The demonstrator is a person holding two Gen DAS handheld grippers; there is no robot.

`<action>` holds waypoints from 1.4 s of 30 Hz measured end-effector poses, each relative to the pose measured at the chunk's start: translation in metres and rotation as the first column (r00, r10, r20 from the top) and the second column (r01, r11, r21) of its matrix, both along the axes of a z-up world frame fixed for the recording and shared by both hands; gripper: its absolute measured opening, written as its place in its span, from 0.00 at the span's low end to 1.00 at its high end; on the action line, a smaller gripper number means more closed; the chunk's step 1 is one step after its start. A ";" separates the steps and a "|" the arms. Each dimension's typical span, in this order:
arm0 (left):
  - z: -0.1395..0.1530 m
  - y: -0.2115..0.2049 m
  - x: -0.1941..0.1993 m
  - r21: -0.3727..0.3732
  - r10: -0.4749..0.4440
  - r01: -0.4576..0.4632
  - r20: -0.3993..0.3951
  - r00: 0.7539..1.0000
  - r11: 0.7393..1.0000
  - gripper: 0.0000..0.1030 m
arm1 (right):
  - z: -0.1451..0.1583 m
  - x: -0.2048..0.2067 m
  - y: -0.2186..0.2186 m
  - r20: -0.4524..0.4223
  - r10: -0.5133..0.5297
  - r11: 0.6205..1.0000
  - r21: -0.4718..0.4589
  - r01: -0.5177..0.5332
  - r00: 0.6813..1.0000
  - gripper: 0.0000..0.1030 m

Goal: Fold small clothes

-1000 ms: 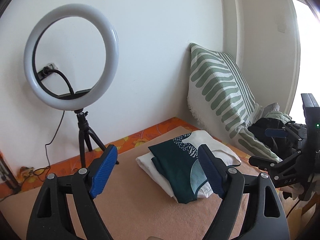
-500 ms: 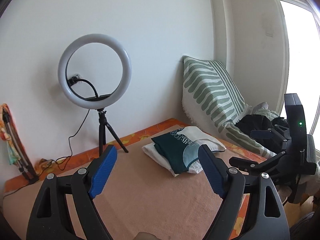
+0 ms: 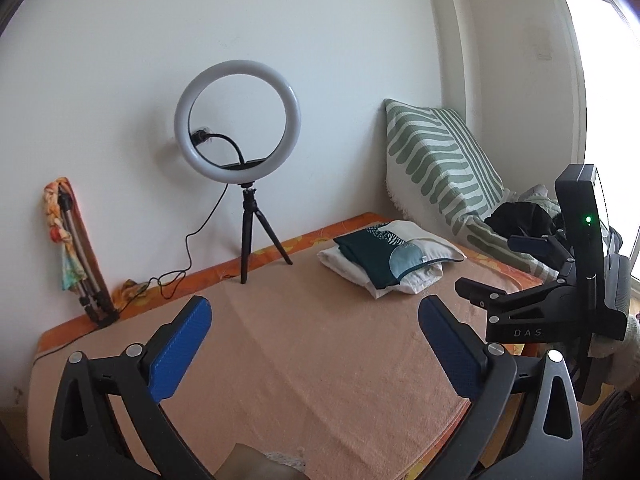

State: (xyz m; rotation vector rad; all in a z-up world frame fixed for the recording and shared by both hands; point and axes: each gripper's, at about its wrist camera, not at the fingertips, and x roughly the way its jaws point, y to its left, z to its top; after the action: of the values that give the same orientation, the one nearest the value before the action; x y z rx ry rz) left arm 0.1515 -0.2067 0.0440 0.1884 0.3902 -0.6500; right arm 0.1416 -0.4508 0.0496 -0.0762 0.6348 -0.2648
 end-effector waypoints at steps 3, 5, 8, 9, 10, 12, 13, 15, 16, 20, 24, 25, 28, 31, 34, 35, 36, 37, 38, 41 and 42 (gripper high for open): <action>-0.011 0.010 -0.002 0.002 0.027 -0.027 -0.017 0.999 1.000 1.00 | -0.005 -0.005 0.003 0.010 -0.003 1.000 0.028 0.003 1.000 1.00; -0.018 0.016 -0.003 -0.004 0.040 -0.040 -0.029 0.999 0.999 1.00 | -0.008 -0.008 0.006 0.017 -0.008 1.000 0.025 0.007 1.000 1.00; -0.028 0.023 -0.001 -0.022 0.051 -0.052 -0.063 0.997 0.998 1.00 | -0.014 -0.007 0.008 0.015 0.000 0.999 0.043 0.000 1.000 1.00; -0.033 0.024 0.002 -0.023 0.049 -0.051 -0.079 0.996 0.998 1.00 | -0.016 -0.007 0.009 0.013 -0.001 0.999 0.047 0.000 1.000 1.00; -0.036 0.024 0.002 -0.017 0.048 -0.049 -0.083 0.995 0.999 1.00 | -0.018 -0.007 0.010 0.012 0.000 0.999 0.047 0.000 1.000 1.00; -0.043 0.022 0.004 0.012 0.053 -0.053 -0.082 0.995 0.999 1.00 | -0.021 -0.006 0.012 0.010 0.001 0.999 0.035 -0.001 1.000 1.00; -0.046 0.021 0.005 0.025 0.058 -0.056 -0.075 0.995 0.998 1.00 | -0.023 -0.005 0.014 0.011 0.003 1.000 0.026 -0.004 1.000 1.00; -0.051 0.023 0.006 0.037 0.065 -0.062 -0.074 0.995 0.997 1.00 | -0.026 -0.004 0.015 0.015 0.004 1.000 0.021 -0.004 1.000 1.00; -0.052 0.024 0.008 0.039 0.066 -0.064 -0.078 0.995 0.997 1.00 | -0.027 -0.004 0.015 0.016 0.003 1.000 0.024 -0.004 1.000 1.00; -0.057 0.027 0.010 0.043 0.086 -0.083 -0.078 0.993 0.996 1.00 | -0.034 -0.001 0.013 0.012 0.003 0.999 0.033 -0.003 1.000 1.00; -0.063 0.029 0.011 0.058 0.098 -0.093 -0.084 0.992 0.994 1.00 | -0.041 0.000 0.012 0.001 0.001 1.000 0.027 -0.001 1.000 1.00; -0.065 0.029 0.012 0.062 0.099 -0.094 -0.086 0.991 0.994 1.00 | -0.042 -0.001 0.012 0.001 0.001 1.000 0.025 -0.001 1.000 1.00; -0.068 0.029 0.012 0.067 0.100 -0.094 -0.089 0.991 0.993 1.00 | -0.042 -0.003 0.012 0.007 0.003 1.000 0.011 -0.003 1.000 1.00; -0.069 0.027 0.011 0.069 0.093 -0.086 -0.096 0.991 0.994 1.00 | -0.040 -0.005 0.009 0.017 -0.003 1.000 0.021 0.002 1.000 1.00; -0.068 0.025 0.008 0.071 0.085 -0.079 -0.089 0.992 0.994 1.00 | -0.038 -0.005 0.006 0.025 -0.012 0.999 0.032 0.012 1.000 1.00; -0.068 0.025 0.007 0.072 0.084 -0.078 -0.087 0.993 0.994 1.00 | -0.037 -0.006 0.005 0.027 -0.016 0.999 0.037 0.015 1.000 1.00; -0.067 0.025 0.007 0.070 0.082 -0.076 -0.087 0.993 0.995 1.00 | -0.037 -0.006 0.004 0.027 -0.018 0.999 0.041 0.017 0.999 1.00; -0.067 0.025 0.006 0.069 0.079 -0.073 -0.085 0.993 0.995 1.00 | -0.037 -0.006 0.003 0.028 -0.020 0.999 0.044 0.019 0.999 1.00; -0.066 0.025 0.005 0.070 0.079 -0.073 -0.083 0.993 0.995 1.00 | -0.036 -0.006 0.003 0.028 -0.022 0.999 0.044 0.021 0.999 1.00; -0.065 0.025 0.003 0.073 0.076 -0.071 -0.073 0.994 0.995 1.00 | -0.036 -0.005 0.003 0.029 -0.025 0.999 0.042 0.024 0.999 1.00; -0.065 0.026 0.003 0.072 0.073 -0.068 -0.075 0.994 0.995 1.00 | -0.036 -0.005 0.003 0.028 -0.023 0.999 0.042 0.022 0.999 1.00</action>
State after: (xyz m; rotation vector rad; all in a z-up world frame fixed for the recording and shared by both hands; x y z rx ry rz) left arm 0.1544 -0.1812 -0.0209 0.2150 0.4924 -0.5756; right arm 0.1369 -0.4476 0.0136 -0.0248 0.6129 -0.2741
